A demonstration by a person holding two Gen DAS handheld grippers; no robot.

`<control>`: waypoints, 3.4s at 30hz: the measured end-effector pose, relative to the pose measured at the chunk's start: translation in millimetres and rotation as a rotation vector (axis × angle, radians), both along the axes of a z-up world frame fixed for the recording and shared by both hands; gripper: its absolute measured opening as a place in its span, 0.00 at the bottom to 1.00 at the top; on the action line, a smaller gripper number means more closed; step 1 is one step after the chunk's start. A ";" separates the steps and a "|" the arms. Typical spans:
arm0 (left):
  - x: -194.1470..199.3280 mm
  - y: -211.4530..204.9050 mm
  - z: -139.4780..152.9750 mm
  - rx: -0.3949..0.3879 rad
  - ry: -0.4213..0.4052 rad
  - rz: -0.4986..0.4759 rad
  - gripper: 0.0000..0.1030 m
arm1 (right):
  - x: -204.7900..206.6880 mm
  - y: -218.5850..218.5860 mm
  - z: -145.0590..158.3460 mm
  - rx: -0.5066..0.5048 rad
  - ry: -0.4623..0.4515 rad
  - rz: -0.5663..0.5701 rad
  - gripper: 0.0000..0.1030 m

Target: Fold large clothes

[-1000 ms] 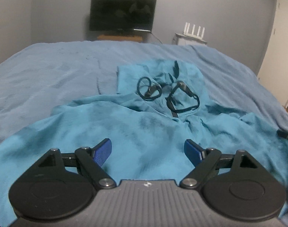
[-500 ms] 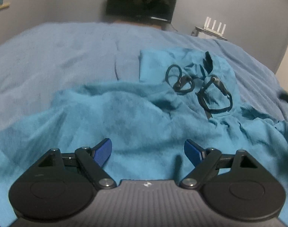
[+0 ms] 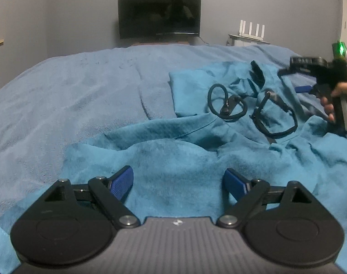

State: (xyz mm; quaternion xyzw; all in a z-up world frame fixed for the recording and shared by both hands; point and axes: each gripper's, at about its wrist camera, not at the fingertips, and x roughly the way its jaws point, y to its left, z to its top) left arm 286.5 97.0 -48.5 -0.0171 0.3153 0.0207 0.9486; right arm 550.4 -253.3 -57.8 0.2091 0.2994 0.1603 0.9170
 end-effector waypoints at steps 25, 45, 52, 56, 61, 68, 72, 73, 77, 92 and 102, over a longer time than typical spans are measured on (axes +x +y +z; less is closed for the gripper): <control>-25.9 24.2 13.4 -0.085 0.005 0.088 0.86 | -284.0 -75.0 101.0 0.268 -0.384 0.385 0.01; -39.9 23.5 25.4 -0.201 -0.010 0.037 0.86 | -207.0 -27.4 85.9 -0.089 -0.147 0.156 0.61; -8.9 25.9 1.6 -0.225 -0.007 0.021 0.86 | -85.8 0.8 32.3 -0.039 -0.054 0.050 0.74; 0.7 9.8 -5.7 -0.123 -0.007 -0.025 0.96 | -31.4 17.1 10.5 -0.040 -0.001 -0.002 0.77; 6.8 0.8 -13.6 -0.075 -0.001 -0.041 0.98 | -12.5 18.2 -4.9 0.124 0.032 -0.001 0.36; 4.0 6.9 -9.3 -0.104 -0.001 -0.039 0.98 | -82.5 10.8 39.4 0.233 -0.225 0.208 0.04; -5.6 13.8 1.1 -0.099 -0.016 0.001 0.98 | -157.7 1.3 72.6 0.217 -0.325 0.326 0.02; -10.0 16.3 5.0 -0.097 -0.026 0.020 0.98 | -178.5 -1.2 77.6 0.198 -0.341 0.345 0.02; -37.0 33.8 22.3 -0.135 -0.075 0.120 0.98 | -256.4 -12.0 83.5 0.082 -0.355 0.386 0.02; -146.5 55.3 59.4 -0.166 -0.157 0.235 0.98 | -426.3 -1.9 28.7 -0.442 -0.087 0.422 0.18; -161.4 59.6 60.5 -0.202 -0.165 0.253 0.98 | -426.8 -77.1 41.1 0.155 0.055 0.104 0.75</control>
